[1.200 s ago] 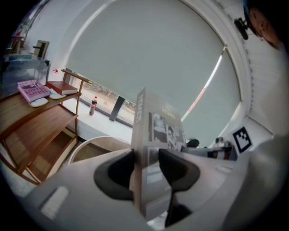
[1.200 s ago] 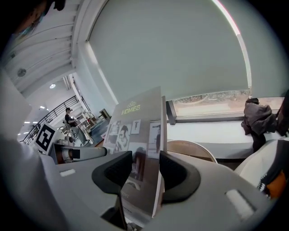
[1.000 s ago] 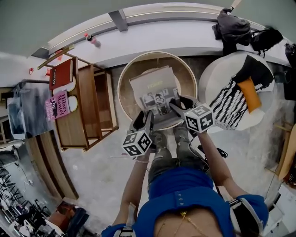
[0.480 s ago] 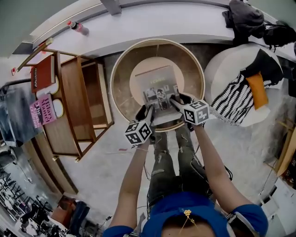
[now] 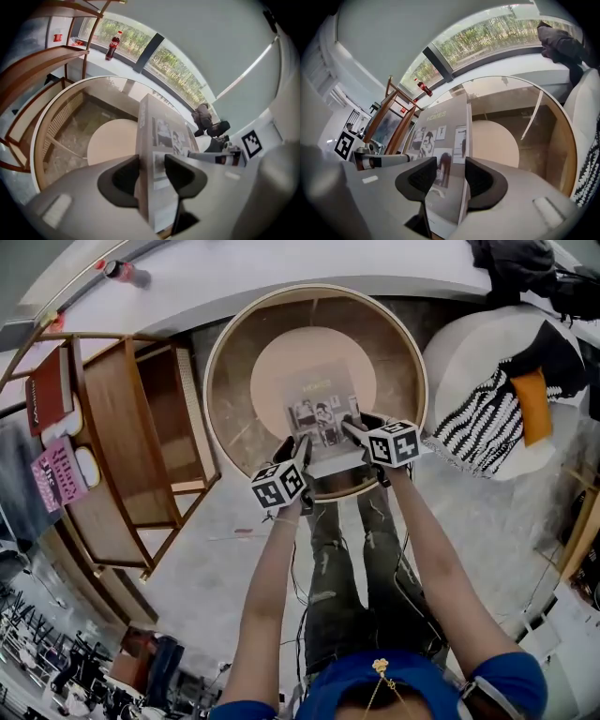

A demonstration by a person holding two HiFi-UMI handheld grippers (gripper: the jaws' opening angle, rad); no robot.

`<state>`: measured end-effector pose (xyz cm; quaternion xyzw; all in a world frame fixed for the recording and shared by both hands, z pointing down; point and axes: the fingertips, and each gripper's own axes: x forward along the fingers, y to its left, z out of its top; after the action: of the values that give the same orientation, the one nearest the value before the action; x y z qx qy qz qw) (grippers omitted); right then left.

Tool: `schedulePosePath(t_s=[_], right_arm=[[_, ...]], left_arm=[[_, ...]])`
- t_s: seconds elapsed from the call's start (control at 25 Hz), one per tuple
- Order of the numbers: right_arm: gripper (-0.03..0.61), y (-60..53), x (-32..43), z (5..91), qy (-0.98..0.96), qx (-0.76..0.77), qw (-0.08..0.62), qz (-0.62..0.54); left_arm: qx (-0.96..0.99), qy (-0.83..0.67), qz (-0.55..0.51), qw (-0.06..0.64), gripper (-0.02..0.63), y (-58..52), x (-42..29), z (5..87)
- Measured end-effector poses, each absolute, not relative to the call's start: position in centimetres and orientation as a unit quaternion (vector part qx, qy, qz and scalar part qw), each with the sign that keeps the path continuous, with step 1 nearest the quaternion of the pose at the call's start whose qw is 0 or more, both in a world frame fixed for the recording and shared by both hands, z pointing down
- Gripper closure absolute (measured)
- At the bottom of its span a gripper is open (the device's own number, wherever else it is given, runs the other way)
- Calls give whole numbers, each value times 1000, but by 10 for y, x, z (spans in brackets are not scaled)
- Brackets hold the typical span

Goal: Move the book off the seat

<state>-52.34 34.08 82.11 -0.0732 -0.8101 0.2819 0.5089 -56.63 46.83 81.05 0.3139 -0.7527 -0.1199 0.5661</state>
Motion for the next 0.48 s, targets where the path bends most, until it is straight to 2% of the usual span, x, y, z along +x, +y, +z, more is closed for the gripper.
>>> schedulePosePath(t_s=[0.2, 0.48], right_arm=[[390, 342, -518, 840, -805, -72, 519, 278], [390, 341, -517, 839, -823, -70, 499, 261]], left_arm=[[308, -739, -103, 590, 457, 470, -562, 831], [301, -736, -104, 598, 449, 471, -559, 837]])
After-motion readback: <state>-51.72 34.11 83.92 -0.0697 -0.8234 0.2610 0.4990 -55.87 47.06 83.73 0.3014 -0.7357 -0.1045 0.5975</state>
